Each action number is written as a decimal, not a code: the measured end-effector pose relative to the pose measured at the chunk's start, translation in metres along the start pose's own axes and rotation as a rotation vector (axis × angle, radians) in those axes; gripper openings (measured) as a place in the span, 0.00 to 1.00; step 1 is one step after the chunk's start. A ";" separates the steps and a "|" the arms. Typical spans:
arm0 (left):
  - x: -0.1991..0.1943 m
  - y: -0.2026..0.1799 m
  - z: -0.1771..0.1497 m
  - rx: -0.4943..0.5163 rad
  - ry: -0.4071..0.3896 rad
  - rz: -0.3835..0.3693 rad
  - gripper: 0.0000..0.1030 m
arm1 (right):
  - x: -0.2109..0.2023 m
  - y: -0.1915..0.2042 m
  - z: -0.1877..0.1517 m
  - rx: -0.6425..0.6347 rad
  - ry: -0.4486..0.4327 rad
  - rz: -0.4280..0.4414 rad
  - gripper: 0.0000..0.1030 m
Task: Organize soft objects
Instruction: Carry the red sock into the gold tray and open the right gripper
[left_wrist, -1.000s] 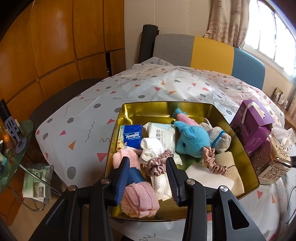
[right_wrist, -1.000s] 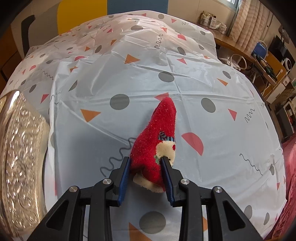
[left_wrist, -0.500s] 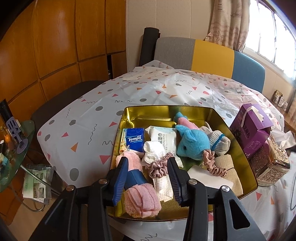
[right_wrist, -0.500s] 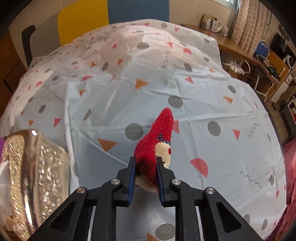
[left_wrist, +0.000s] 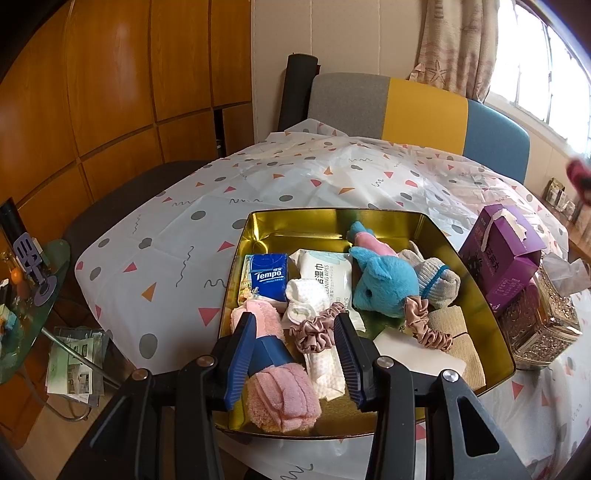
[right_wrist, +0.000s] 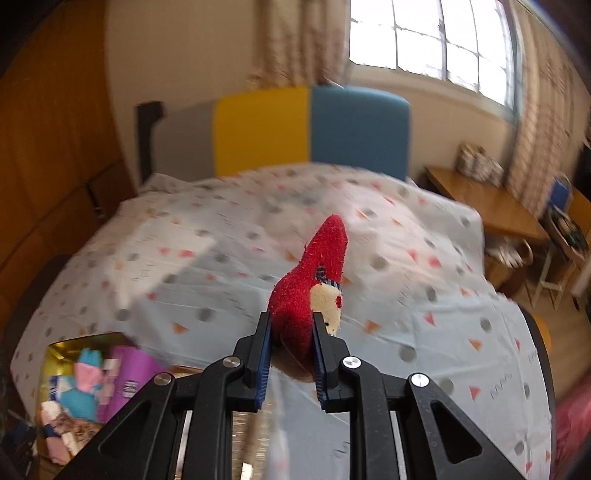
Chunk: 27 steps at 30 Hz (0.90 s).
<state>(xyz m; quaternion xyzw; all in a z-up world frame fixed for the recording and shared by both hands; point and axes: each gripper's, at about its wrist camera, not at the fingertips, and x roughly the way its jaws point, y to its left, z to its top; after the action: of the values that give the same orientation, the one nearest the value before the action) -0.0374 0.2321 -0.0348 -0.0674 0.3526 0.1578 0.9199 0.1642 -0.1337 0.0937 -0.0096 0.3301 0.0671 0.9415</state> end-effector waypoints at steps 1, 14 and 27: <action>0.000 0.000 0.000 0.000 0.000 0.003 0.43 | -0.006 0.017 0.001 -0.032 -0.017 0.037 0.18; -0.005 0.011 0.000 -0.025 -0.017 0.016 0.43 | -0.010 0.197 -0.089 -0.307 0.122 0.446 0.18; -0.004 0.042 0.001 -0.095 -0.022 0.079 0.43 | 0.058 0.293 -0.171 -0.335 0.419 0.575 0.18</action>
<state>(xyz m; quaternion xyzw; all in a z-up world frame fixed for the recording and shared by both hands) -0.0536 0.2714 -0.0319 -0.0954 0.3368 0.2113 0.9126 0.0639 0.1533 -0.0686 -0.0836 0.4887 0.3778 0.7819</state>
